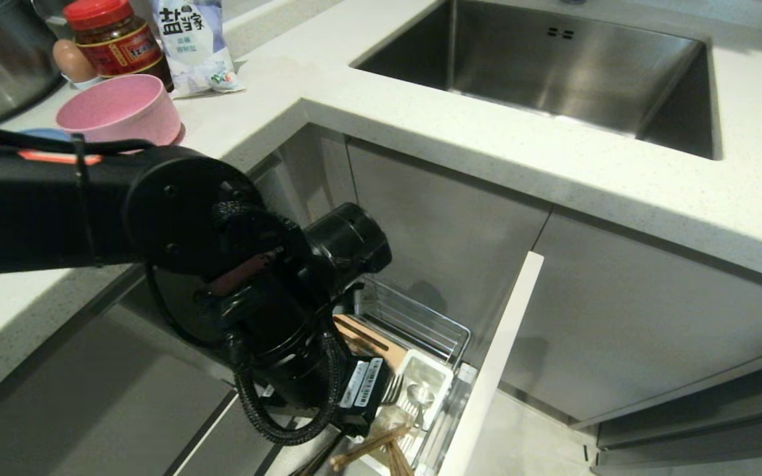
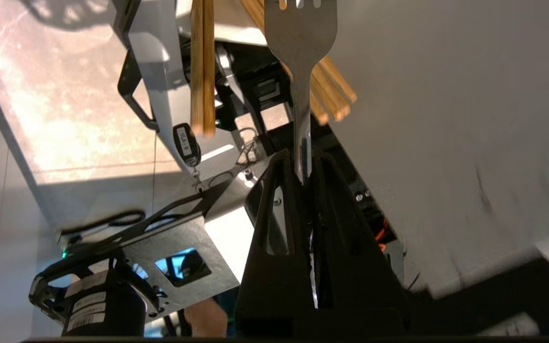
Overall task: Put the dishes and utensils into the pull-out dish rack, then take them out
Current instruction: Pick up the fork and place it in the cupboard
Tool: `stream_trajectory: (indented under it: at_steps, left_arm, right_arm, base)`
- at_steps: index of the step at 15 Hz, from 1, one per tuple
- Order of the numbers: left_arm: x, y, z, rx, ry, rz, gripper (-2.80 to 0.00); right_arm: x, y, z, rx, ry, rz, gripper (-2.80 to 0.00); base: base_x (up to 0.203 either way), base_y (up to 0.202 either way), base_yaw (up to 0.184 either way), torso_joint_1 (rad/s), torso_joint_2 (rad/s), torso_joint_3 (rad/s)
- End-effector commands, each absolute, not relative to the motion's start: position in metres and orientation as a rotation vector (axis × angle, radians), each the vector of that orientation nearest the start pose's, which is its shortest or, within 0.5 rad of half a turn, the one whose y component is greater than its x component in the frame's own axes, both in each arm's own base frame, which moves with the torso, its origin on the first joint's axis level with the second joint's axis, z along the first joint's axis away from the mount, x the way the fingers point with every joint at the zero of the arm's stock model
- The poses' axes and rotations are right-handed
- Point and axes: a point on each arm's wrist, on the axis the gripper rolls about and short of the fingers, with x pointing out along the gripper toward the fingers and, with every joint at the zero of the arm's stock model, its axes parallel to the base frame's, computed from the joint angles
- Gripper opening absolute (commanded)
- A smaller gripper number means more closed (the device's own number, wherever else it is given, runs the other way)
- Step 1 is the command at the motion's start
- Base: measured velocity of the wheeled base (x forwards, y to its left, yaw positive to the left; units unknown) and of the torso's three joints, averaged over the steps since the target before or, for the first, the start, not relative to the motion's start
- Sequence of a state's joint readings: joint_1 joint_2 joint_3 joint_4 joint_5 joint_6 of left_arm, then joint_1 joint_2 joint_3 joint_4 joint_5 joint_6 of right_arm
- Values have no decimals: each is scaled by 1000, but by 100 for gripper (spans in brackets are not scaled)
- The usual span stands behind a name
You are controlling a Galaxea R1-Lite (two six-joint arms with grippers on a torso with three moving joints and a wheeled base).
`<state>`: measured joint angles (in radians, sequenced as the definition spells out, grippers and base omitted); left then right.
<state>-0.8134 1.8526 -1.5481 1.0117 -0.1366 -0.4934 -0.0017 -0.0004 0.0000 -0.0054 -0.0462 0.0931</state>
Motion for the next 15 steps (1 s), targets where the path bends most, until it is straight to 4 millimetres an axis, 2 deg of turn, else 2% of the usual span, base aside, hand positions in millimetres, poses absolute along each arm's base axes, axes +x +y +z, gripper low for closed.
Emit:
stream_trajectory:
  at_steps: [1, 5, 9, 15]
  left_arm:
    - [216, -233, 190, 80, 1474, -436, -280]
    - [229, -246, 173, 104, 1508, -415, -280]
    - [243, -261, 168, 99, 1490, -422, -280]
    - [256, -268, 151, 124, 1500, -382, -280]
  right_arm:
    - [-23, -1, 76, 94, -13, -47, -280]
    - [-23, -1, 76, 94, -13, -47, -280]
    - [-23, -1, 76, 94, -13, -47, -280]
    - [-23, -1, 76, 94, -13, -47, -280]
  base:
    - [0, 0, 0, 0, 0, 0]
    - [0, 0, 0, 0, 0, 0]
    - [0, 0, 0, 0, 0, 0]
    - [0, 0, 0, 0, 0, 0]
